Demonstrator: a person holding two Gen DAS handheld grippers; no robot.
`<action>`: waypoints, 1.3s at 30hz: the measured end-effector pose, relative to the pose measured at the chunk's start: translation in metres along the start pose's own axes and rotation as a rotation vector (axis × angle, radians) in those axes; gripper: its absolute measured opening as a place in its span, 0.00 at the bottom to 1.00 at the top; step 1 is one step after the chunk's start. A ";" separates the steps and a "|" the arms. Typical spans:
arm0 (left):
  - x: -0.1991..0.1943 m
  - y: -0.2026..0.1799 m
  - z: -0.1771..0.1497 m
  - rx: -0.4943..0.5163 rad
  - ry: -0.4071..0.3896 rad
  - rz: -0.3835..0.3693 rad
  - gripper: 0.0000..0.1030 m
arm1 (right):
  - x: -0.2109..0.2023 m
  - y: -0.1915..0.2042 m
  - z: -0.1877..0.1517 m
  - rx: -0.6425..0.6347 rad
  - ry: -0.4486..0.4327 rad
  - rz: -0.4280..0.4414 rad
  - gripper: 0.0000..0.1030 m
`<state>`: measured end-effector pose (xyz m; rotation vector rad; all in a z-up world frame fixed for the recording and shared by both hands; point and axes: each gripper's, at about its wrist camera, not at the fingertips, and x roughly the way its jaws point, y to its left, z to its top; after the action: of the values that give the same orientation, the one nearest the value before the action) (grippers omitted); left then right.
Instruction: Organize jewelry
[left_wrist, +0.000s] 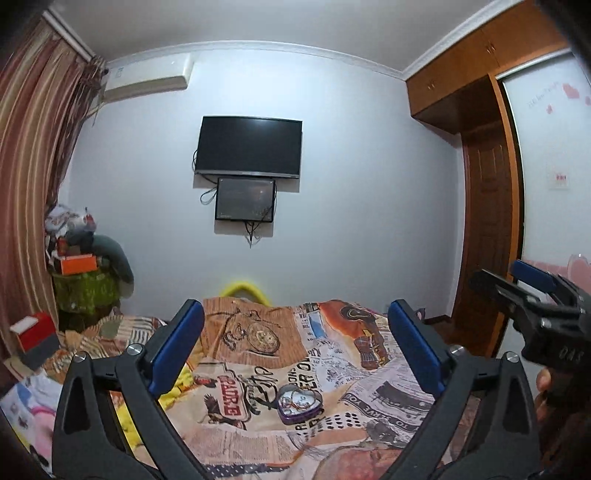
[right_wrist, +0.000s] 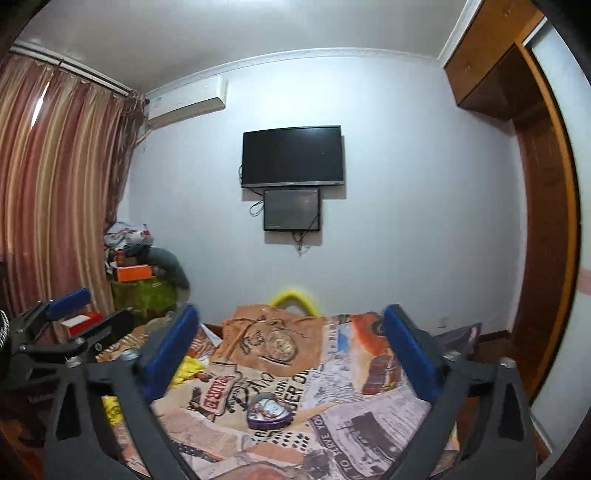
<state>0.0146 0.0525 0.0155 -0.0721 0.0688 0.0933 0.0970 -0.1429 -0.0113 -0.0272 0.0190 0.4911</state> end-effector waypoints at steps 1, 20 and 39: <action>-0.002 0.000 -0.001 -0.006 0.005 -0.002 0.98 | -0.002 0.002 0.000 -0.007 -0.007 -0.015 1.00; -0.008 -0.003 -0.010 0.009 0.018 0.030 0.98 | -0.016 0.006 -0.010 -0.048 0.028 -0.024 1.00; -0.011 -0.009 -0.009 0.033 0.004 0.047 0.99 | -0.019 0.002 -0.007 -0.032 0.042 -0.009 1.00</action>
<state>0.0037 0.0419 0.0075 -0.0374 0.0758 0.1391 0.0792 -0.1502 -0.0178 -0.0692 0.0522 0.4817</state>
